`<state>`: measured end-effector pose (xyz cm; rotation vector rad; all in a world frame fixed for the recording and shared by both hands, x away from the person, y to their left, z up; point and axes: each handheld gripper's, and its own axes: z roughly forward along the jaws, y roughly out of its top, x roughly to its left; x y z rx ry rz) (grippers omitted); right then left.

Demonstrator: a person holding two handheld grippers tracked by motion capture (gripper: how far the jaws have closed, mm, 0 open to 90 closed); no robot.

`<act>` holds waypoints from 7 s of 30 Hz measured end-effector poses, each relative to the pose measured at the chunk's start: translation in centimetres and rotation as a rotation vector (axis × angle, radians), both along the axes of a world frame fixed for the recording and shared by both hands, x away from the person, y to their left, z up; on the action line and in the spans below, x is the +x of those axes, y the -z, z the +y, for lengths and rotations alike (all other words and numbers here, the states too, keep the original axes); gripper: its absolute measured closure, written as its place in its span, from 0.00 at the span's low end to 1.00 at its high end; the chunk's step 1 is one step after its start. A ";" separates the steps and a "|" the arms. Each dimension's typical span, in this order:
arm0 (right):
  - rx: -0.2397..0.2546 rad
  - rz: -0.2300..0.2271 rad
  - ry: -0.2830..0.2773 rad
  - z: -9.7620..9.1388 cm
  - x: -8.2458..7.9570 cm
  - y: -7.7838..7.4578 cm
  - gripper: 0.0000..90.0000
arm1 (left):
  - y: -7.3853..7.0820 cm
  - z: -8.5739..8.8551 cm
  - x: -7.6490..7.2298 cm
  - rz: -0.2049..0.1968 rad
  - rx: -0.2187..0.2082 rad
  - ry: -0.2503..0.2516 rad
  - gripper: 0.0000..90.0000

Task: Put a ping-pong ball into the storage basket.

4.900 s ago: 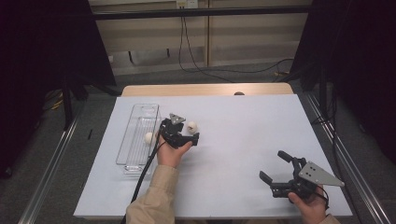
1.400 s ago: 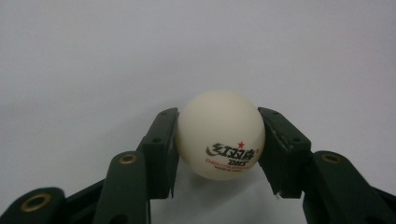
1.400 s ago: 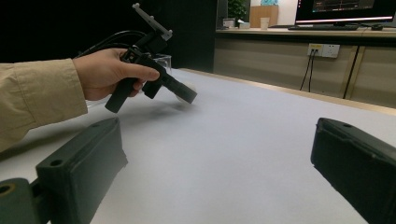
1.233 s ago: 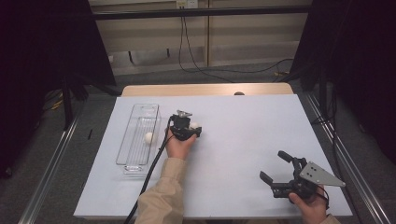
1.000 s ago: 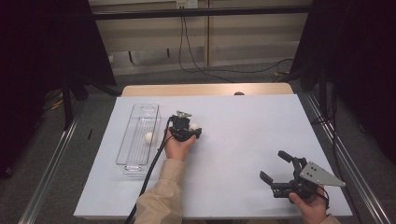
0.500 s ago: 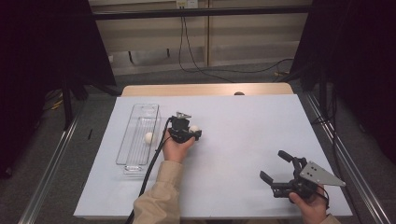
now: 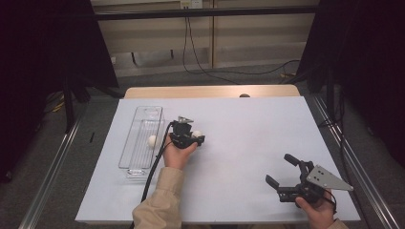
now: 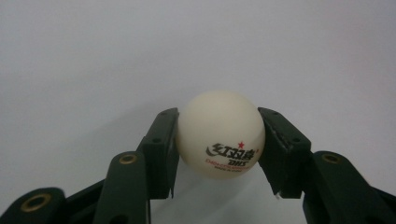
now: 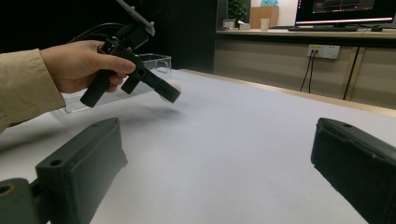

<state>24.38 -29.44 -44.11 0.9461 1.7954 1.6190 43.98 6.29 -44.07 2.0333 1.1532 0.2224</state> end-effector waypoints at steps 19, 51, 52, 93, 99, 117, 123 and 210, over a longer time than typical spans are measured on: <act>-0.002 0.002 0.000 0.0 0.0 0.0 0.02 | -0.9 0.3 -0.6 0.007 -0.002 0.022 0.57; -0.005 0.001 -0.008 0.3 0.0 0.0 0.02 | -2.7 1.9 -2.0 0.016 -0.004 0.047 0.57; -0.006 0.001 -0.007 0.3 0.0 0.0 0.02 | -2.8 2.1 -2.1 0.018 -0.004 0.050 0.57; -0.005 -0.002 -0.013 0.5 -0.1 0.0 0.02 | -4.1 4.8 -2.7 0.004 0.028 0.039 0.57; -0.005 -0.003 -0.015 0.6 -0.1 -0.1 0.02 | -4.3 5.1 -2.9 0.000 0.033 0.038 0.57; -0.004 0.005 -0.018 0.7 0.0 0.0 0.01 | -4.9 5.9 -3.3 -0.003 0.050 0.049 0.57; 0.001 0.007 -0.017 0.7 0.0 0.0 0.01 | -4.9 6.0 -3.4 0.000 0.052 0.052 0.57; -0.001 0.003 -0.015 0.7 0.1 0.0 0.02 | -6.5 9.2 -4.1 -0.012 0.074 0.018 0.57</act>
